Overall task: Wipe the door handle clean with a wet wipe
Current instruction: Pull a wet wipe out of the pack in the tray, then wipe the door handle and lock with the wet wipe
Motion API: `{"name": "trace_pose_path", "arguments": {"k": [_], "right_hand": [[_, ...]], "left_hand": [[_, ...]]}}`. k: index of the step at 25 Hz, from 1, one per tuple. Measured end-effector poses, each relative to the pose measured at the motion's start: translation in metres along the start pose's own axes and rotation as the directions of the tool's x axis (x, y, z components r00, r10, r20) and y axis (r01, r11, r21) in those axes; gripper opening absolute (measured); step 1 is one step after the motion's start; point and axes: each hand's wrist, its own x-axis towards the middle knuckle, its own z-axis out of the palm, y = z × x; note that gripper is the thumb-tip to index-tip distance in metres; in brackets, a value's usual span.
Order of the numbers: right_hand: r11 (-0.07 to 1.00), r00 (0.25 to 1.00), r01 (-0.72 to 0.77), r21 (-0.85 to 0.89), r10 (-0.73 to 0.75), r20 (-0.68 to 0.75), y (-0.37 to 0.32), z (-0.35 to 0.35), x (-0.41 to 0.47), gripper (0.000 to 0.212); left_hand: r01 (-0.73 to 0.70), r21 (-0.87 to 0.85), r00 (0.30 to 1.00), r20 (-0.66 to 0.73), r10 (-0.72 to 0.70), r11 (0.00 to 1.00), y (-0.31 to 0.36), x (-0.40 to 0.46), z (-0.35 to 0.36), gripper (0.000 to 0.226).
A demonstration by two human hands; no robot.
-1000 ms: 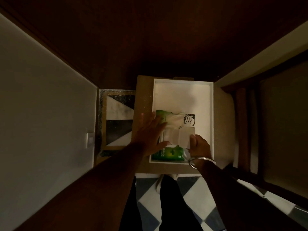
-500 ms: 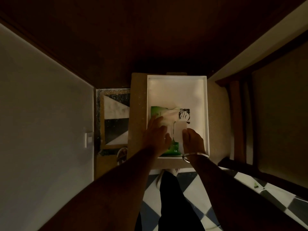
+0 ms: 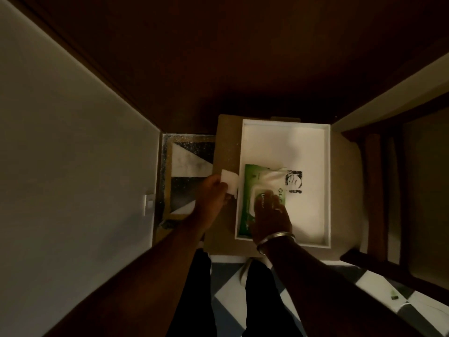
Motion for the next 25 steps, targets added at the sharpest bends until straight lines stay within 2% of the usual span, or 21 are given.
{"name": "trace_pose_path", "arguments": {"k": [2,5,7,8,10,12,13,15,18,20,22,25], "right_hand": [[0.999,1.000,-0.004,-0.047,0.006,0.030,-0.004,-0.004,0.002,0.072],[0.998,0.983,-0.030,-0.059,0.040,0.179,-0.006,-0.032,0.003,0.070],[0.980,0.979,-0.077,0.185,0.039,0.201,-0.015,-0.067,0.002,0.057],[0.925,0.985,-0.095,0.368,0.035,0.167,-0.025,-0.088,-0.004,0.052],[0.740,0.998,-0.061,0.670,0.033,0.054,-0.049,-0.133,-0.021,0.044],[0.506,0.999,-0.001,0.862,0.035,-0.019,-0.075,-0.181,-0.045,0.036],[0.389,1.000,-0.001,0.921,0.026,-0.010,-0.087,-0.203,-0.058,0.035],[0.273,0.999,0.047,0.961,-0.007,-0.047,-0.105,-0.248,-0.084,0.031],[0.210,0.976,0.216,0.954,-0.065,-0.206,-0.119,-0.303,-0.114,0.020],[0.160,0.948,0.313,0.936,-0.107,-0.299,-0.123,-0.335,-0.134,0.011],[0.116,0.925,0.367,0.923,-0.155,-0.348,-0.125,-0.361,-0.153,0.012],[0.130,0.868,0.467,0.875,-0.257,-0.425,-0.131,-0.394,-0.179,0.014]], "left_hand": [[0.046,-0.083,0.999,0.020,-0.044,0.996,0.001,-0.001,-0.005,0.020],[0.099,-0.166,0.994,0.054,-0.091,0.981,0.015,-0.006,-0.018,0.016],[0.124,-0.233,0.990,0.095,-0.105,0.965,0.035,-0.012,-0.033,0.019],[0.133,-0.257,0.988,0.115,-0.107,0.957,0.050,-0.019,-0.042,0.024],[0.100,-0.243,0.984,0.167,-0.060,0.965,0.088,-0.039,-0.060,0.022],[-0.009,-0.157,0.972,0.229,0.045,0.988,0.136,-0.064,-0.079,0.016],[-0.073,-0.123,0.961,0.256,0.102,0.990,0.159,-0.075,-0.088,0.015],[-0.214,-0.096,0.940,0.252,0.232,0.972,0.212,-0.102,-0.108,0.010],[-0.343,-0.096,0.917,0.181,0.355,0.934,0.277,-0.143,-0.131,0.015],[-0.332,-0.181,0.913,0.183,0.364,0.926,0.307,-0.174,-0.139,0.024],[-0.340,-0.238,0.907,0.173,0.384,0.910,0.325,-0.201,-0.144,0.028],[-0.502,-0.106,0.865,-0.051,0.500,0.858,0.342,-0.238,-0.141,0.032]]}}
